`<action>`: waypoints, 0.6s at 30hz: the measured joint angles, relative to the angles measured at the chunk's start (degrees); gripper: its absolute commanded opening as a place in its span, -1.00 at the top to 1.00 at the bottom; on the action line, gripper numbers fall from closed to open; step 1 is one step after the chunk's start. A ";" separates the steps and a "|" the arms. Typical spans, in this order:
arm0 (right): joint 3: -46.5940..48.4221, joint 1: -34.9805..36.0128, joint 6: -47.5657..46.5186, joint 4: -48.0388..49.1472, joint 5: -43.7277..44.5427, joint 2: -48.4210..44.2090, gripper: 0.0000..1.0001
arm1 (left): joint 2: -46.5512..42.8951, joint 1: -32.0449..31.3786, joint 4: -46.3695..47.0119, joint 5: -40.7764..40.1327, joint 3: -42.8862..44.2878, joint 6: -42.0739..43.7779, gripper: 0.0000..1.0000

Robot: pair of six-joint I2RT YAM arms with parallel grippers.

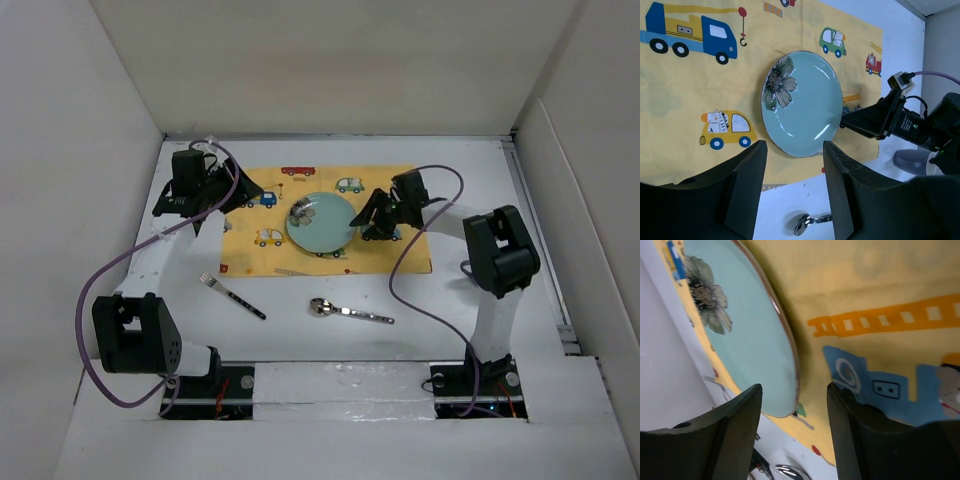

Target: Set the dinner table for one person

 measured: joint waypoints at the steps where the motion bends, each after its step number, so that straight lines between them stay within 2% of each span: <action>1: 0.55 0.00 -0.85 -1.86 0.92 -0.24 -0.24 | 0.00 0.00 -0.13 0.00 -0.02 0.00 0.10; 2: 1.29 0.00 -2.01 -4.09 1.75 -0.66 -0.17 | 0.00 0.00 -0.15 0.00 -0.02 0.00 0.13; 3: 2.40 0.00 -3.23 -6.84 2.95 -1.36 0.01 | 0.00 0.00 -0.13 0.00 -0.02 0.04 0.19; 4: 3.34 -0.02 -4.50 -9.31 4.31 -2.49 0.43 | 0.00 0.00 -0.15 0.04 -0.02 0.07 0.27; 5: 4.20 -0.22 -5.70 -11.61 5.66 -4.26 0.99 | 0.00 0.00 -0.20 0.04 -0.02 0.07 0.50; 7: 5.03 -0.70 -7.48 -15.45 9.66 -9.84 1.00 | 0.00 0.00 -0.20 0.13 -0.02 0.15 0.94; 8: 5.03 -1.36 -8.22 -17.44 11.91 -13.62 1.00 | 0.00 0.00 -0.13 0.20 -0.11 0.24 1.00; 12: 4.13 -7.89 -8.39 -23.56 25.75 -31.23 1.00 | -0.96 0.00 0.55 0.48 -3.65 0.68 1.00; 13: 3.04 -10.71 -7.87 -24.20 29.62 -35.65 0.93 | -1.16 0.00 0.33 0.48 -4.85 0.81 1.00; 14: 1.38 -13.77 -7.23 -25.00 33.07 -39.91 0.53 | -1.36 0.00 0.09 0.48 -6.01 0.85 0.97; 15: -0.76 -17.57 -6.45 -26.12 36.13 -43.52 0.36 | -1.51 0.00 -0.07 0.66 -7.13 0.90 0.90; 17: -5.51 -24.50 -5.35 -29.51 40.96 -48.52 0.15 | -1.90 0.00 -0.61 1.25 -8.92 0.96 0.69; 18: -7.89 -27.28 -4.90 -31.47 42.73 -50.05 0.14 | -2.19 0.00 -0.68 1.62 -9.64 0.98 0.61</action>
